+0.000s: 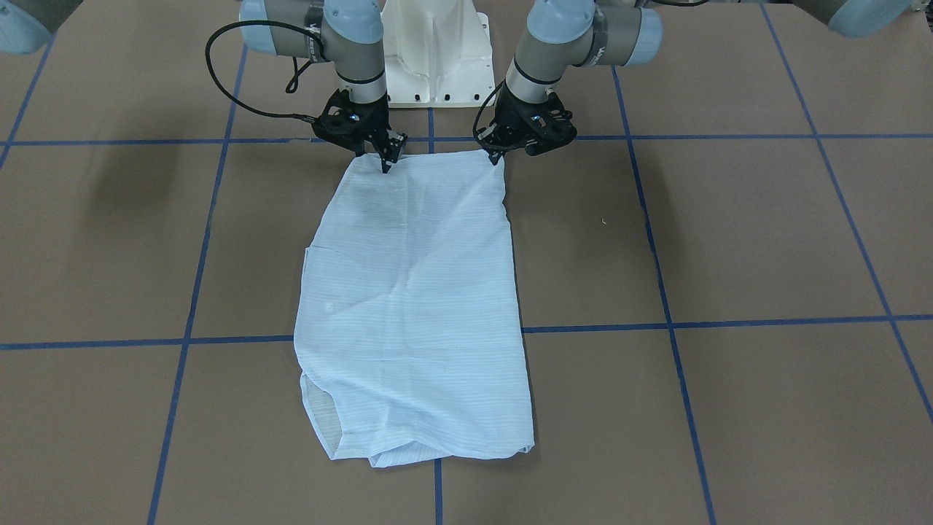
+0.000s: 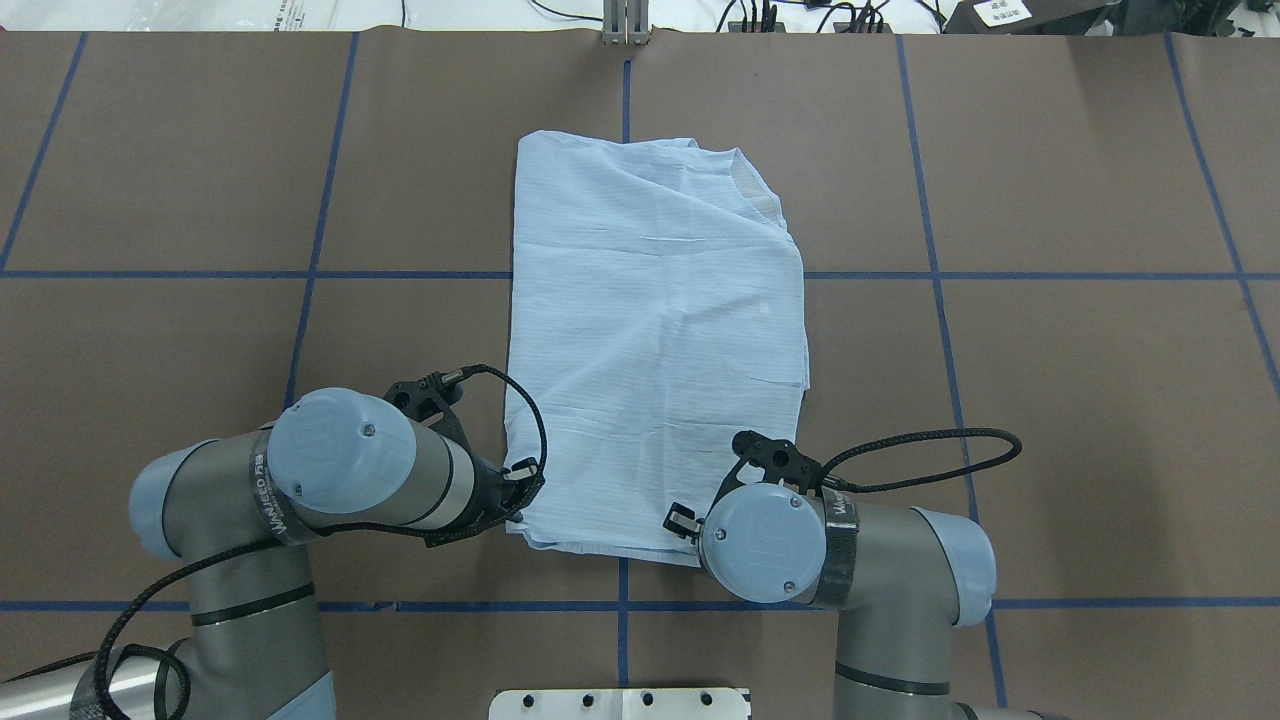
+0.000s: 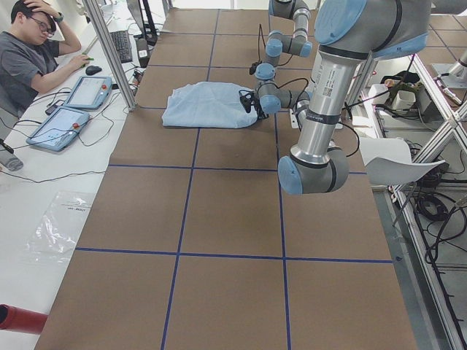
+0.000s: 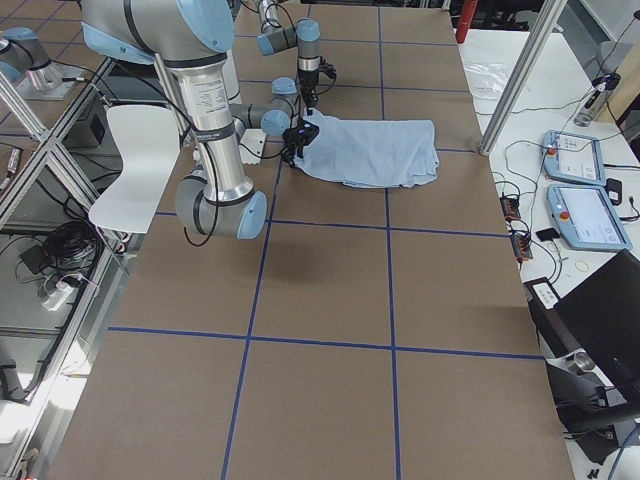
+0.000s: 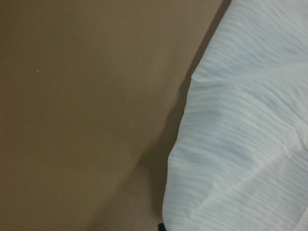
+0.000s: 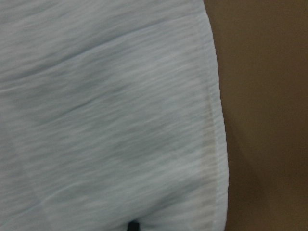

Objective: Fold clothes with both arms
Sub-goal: 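Grasp the near edge of the shirt with both grippers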

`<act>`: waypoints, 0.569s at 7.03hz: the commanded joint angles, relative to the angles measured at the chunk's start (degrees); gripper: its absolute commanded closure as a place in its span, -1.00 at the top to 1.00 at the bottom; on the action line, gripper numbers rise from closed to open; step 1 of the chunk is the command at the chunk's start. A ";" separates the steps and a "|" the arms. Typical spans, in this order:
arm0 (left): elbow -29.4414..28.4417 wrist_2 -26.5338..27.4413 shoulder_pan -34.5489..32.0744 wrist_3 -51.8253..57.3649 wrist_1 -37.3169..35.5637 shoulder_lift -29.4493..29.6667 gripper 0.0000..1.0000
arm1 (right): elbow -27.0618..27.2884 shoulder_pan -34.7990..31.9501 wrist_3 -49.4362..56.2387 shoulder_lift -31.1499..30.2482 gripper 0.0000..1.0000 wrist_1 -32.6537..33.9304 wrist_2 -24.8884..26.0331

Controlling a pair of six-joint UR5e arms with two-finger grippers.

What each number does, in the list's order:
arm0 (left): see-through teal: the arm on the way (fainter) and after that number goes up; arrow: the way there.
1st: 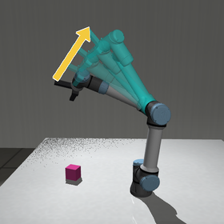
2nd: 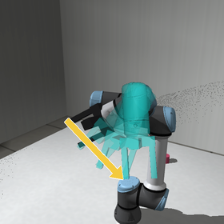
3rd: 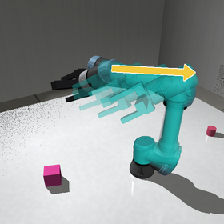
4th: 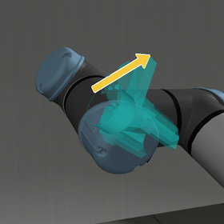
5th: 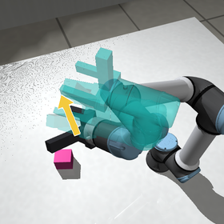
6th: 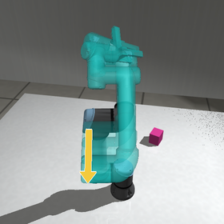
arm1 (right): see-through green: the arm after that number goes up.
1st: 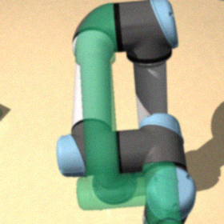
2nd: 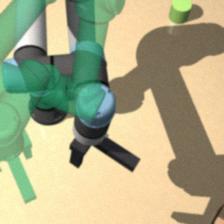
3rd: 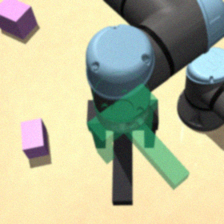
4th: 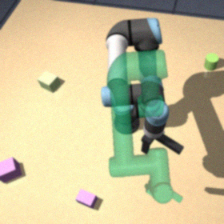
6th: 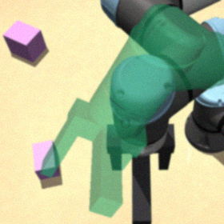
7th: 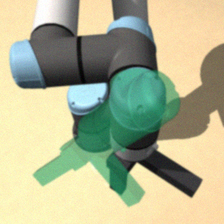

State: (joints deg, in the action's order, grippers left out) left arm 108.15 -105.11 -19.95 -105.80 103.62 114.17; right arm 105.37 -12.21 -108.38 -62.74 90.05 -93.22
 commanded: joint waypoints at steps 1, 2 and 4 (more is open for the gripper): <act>-0.04 0.00 0.00 0.07 0.09 0.00 -1.00 | 0.18 -0.09 0.01 0.08 -1.00 0.04 -0.03; -0.04 0.00 0.00 0.07 0.09 0.00 -1.00 | 0.18 -0.18 0.01 0.16 -1.00 0.04 -0.03; -0.04 0.00 -0.09 -0.02 0.09 0.09 -1.00 | 0.27 -0.62 0.01 0.60 -1.00 0.04 -0.21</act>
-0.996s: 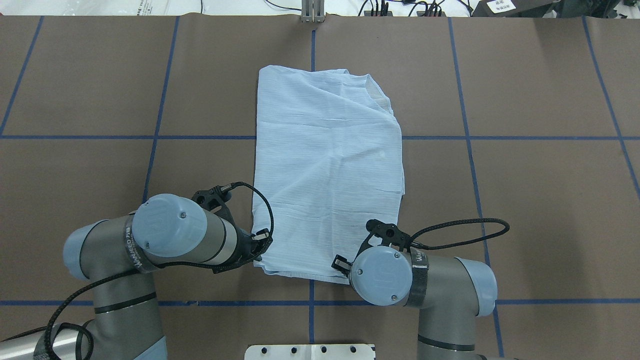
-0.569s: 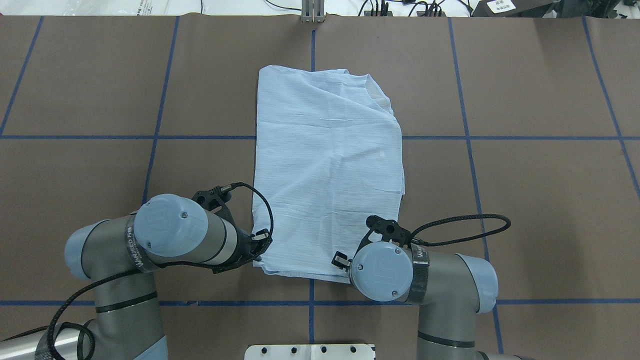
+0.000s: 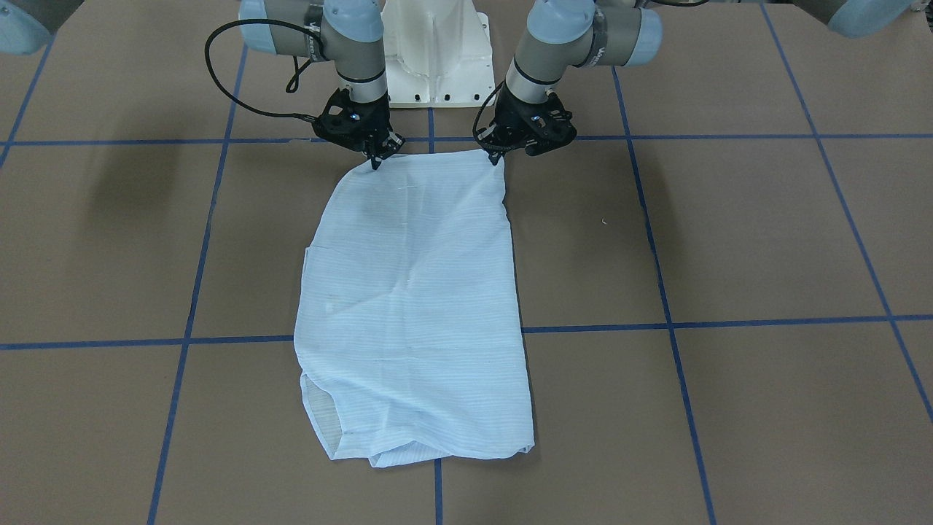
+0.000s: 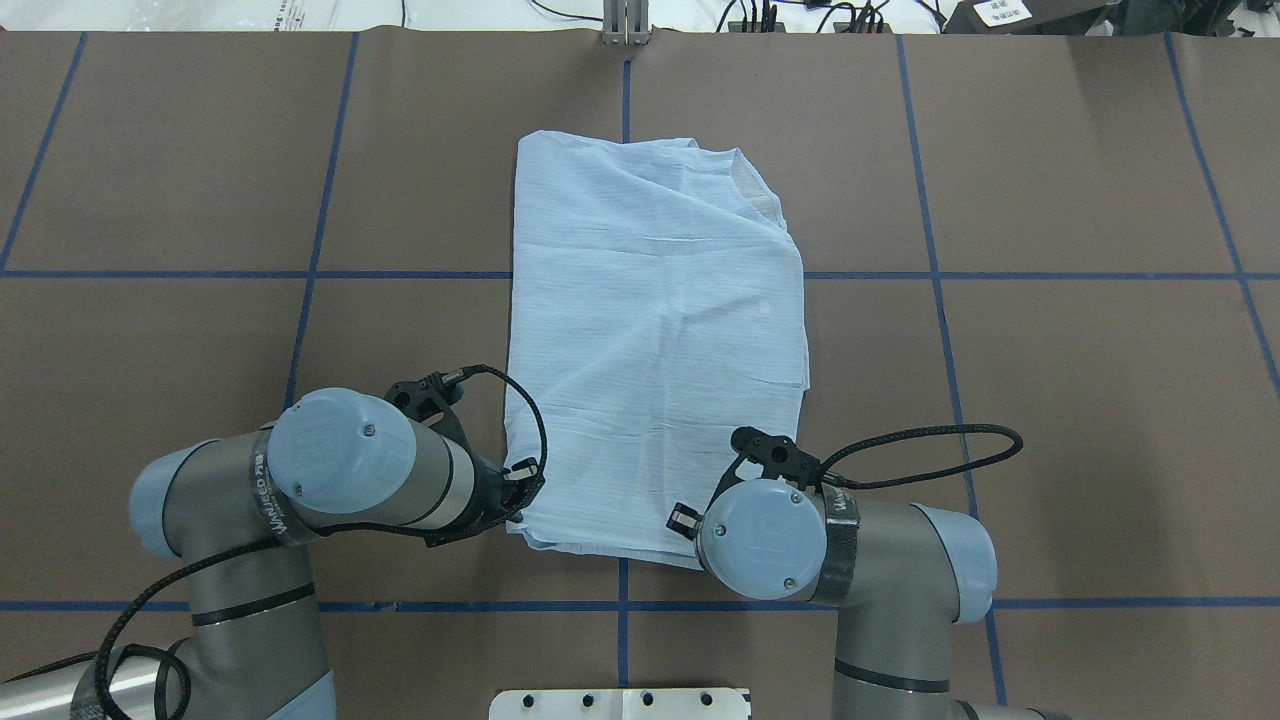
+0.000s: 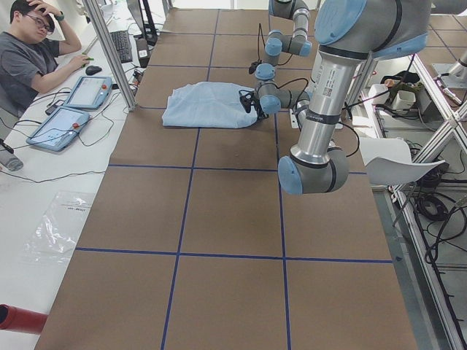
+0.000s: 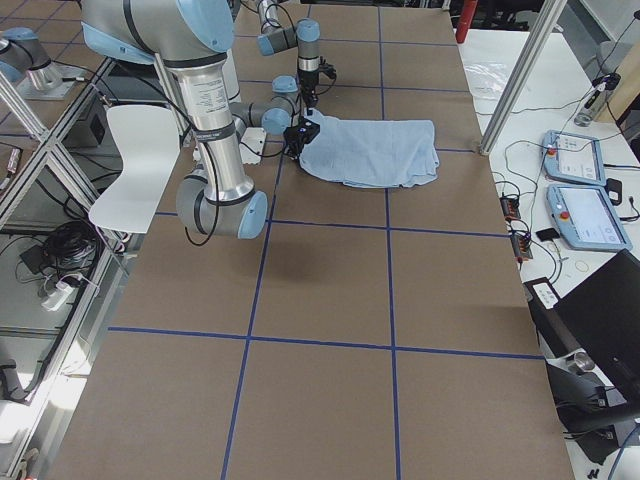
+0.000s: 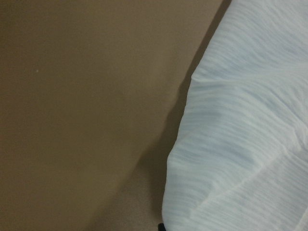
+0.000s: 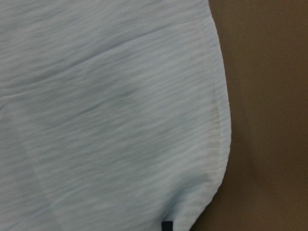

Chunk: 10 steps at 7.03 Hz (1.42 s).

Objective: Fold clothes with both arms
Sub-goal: 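Grasp the near edge of the shirt with both grippers, then lift the near edge with both grippers and pull it toward the robot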

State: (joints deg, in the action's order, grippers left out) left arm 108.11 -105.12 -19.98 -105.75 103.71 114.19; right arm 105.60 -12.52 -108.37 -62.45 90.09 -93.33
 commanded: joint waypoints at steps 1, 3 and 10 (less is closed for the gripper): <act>0.26 0.00 -0.06 -0.07 -0.08 0.16 -1.00 | 1.61 -0.66 -0.44 0.32 -1.00 0.00 -0.01; 2.27 -0.44 -0.15 -0.16 -0.35 -0.01 -1.00 | 4.69 -1.36 -0.09 -0.82 -1.00 0.17 -0.80; 21.86 -2.37 10.31 -7.19 -18.24 -1.25 -1.00 | 23.77 -0.65 0.61 -7.16 -1.00 0.09 -16.97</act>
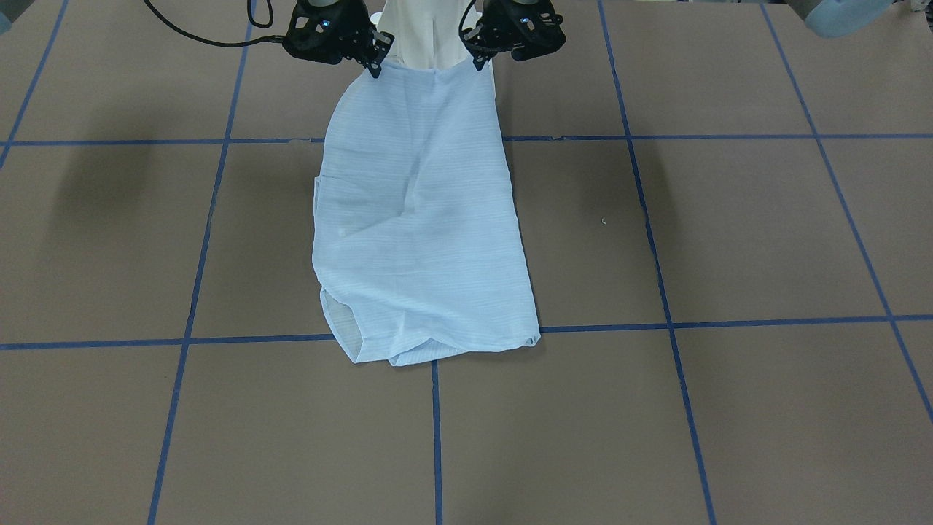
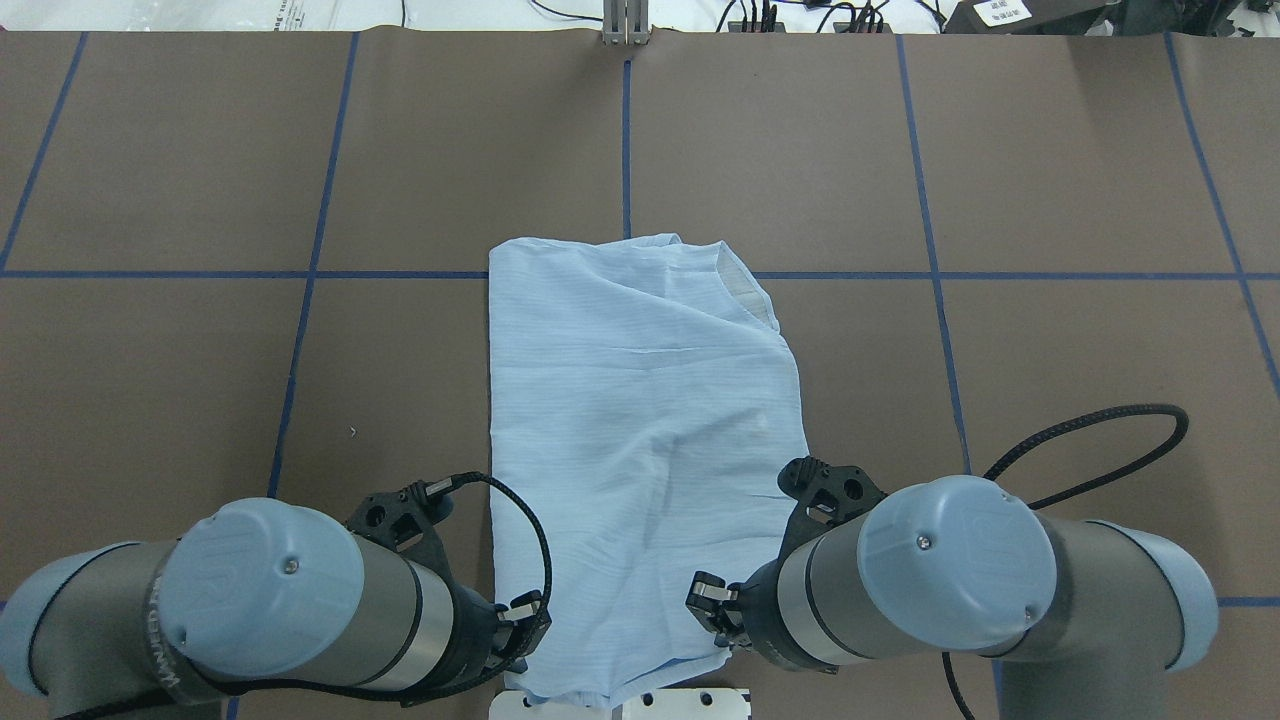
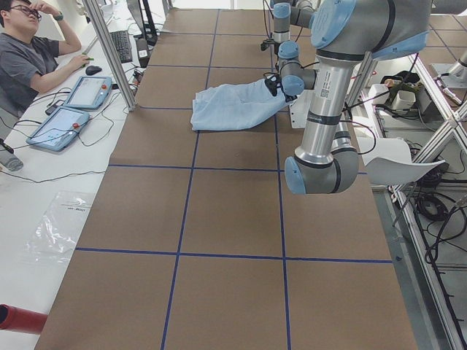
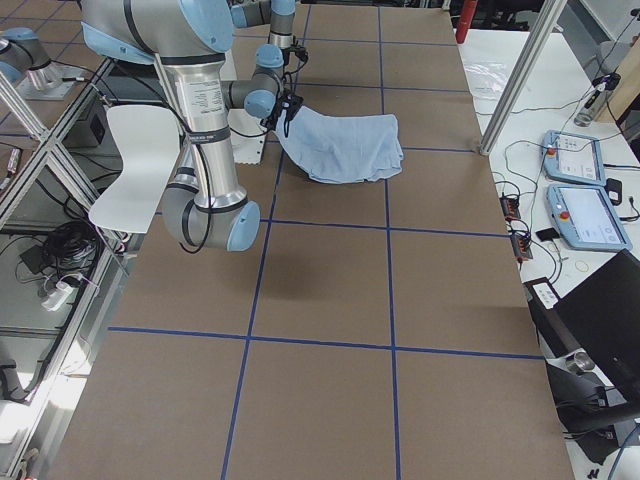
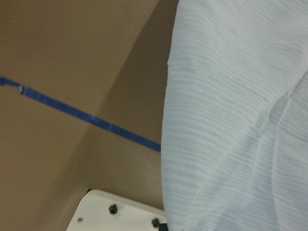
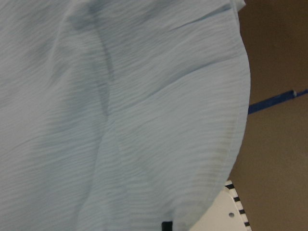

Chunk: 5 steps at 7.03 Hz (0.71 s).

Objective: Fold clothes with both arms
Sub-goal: 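Lift the near edge with both grippers and pull it toward the robot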

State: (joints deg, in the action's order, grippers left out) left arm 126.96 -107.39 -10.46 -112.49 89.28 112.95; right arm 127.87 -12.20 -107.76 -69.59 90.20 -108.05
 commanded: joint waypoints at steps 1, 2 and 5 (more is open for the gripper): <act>3.99 -0.10 0.45 -0.36 -4.63 -0.19 -1.00 | 0.89 -2.55 0.09 0.42 -1.00 -0.03 -2.52; 3.30 -0.10 -1.12 0.34 -4.73 -0.01 -1.00 | -0.77 -5.61 1.22 1.55 -1.00 -0.12 -2.34; -3.44 -4.64 -16.73 9.28 -3.94 2.70 -1.00 | -9.19 -16.06 10.79 9.44 -1.00 -0.12 -1.73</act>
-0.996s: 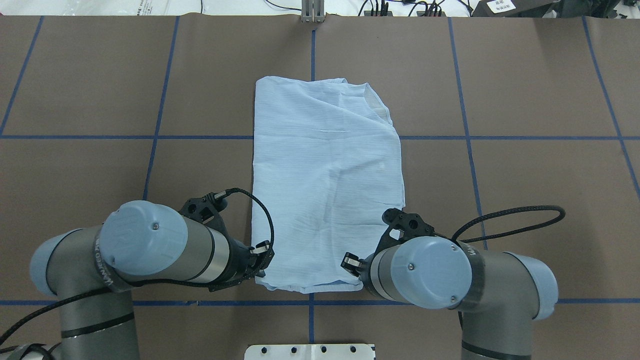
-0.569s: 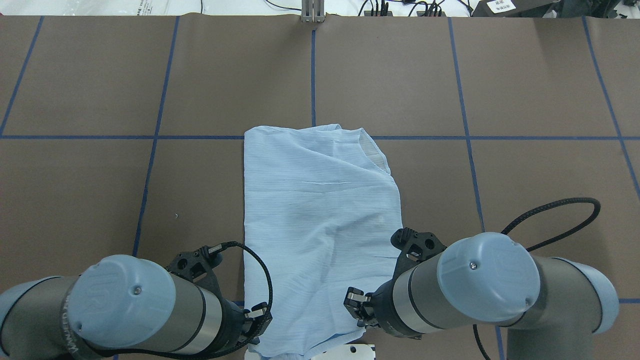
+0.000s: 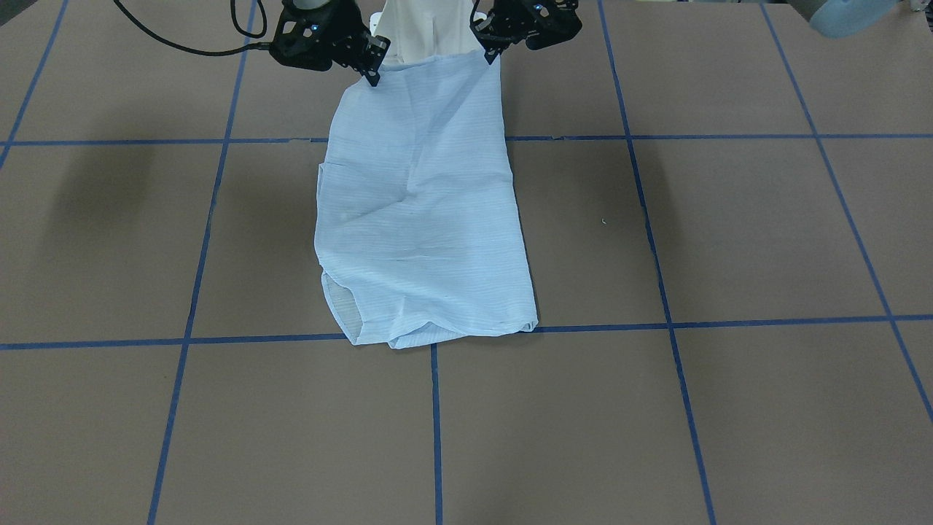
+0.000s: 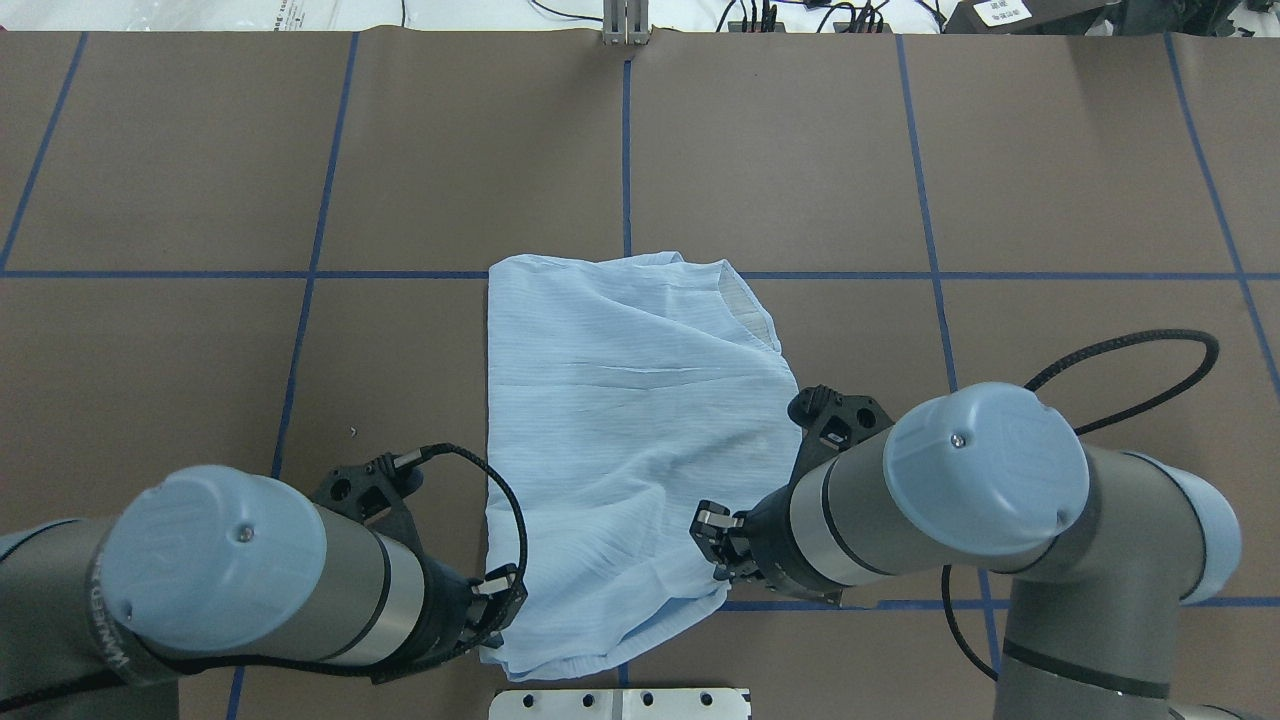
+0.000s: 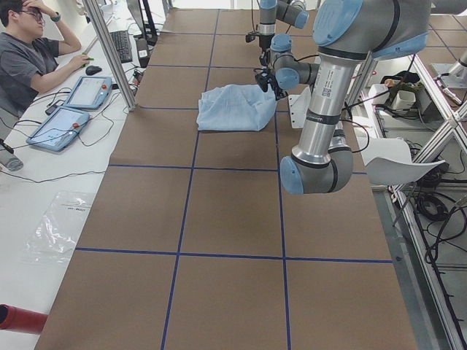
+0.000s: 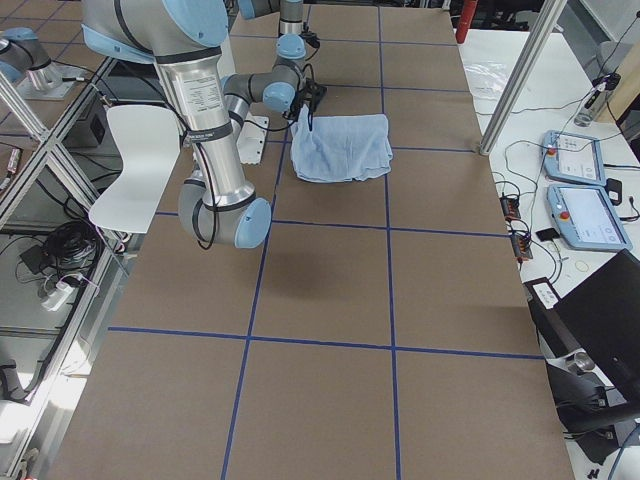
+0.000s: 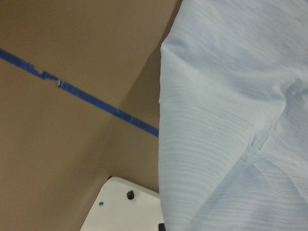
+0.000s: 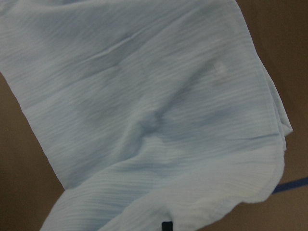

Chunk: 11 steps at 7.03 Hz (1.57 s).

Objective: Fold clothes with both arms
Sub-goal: 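Carry the near edge with both grippers over the shirt to its far edge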

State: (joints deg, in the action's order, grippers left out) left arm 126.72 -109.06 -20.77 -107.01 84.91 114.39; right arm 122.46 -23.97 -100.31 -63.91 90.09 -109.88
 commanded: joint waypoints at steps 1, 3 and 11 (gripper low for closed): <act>-7.68 -3.18 -9.95 5.91 0.60 4.32 -1.00 | -8.16 -7.12 6.94 7.01 -1.00 0.00 0.11; -16.73 -3.18 -14.44 8.21 6.46 7.41 -1.00 | -20.18 -12.05 15.10 12.56 -1.00 -0.27 0.02; -40.05 -2.92 -20.09 11.82 23.09 13.84 -1.00 | -40.37 -15.23 19.28 21.46 -1.00 -7.04 -0.42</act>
State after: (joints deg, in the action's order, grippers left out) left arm 88.47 -112.07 -40.66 -95.32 106.13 128.13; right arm 82.46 -38.88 -81.04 -42.44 83.27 -110.30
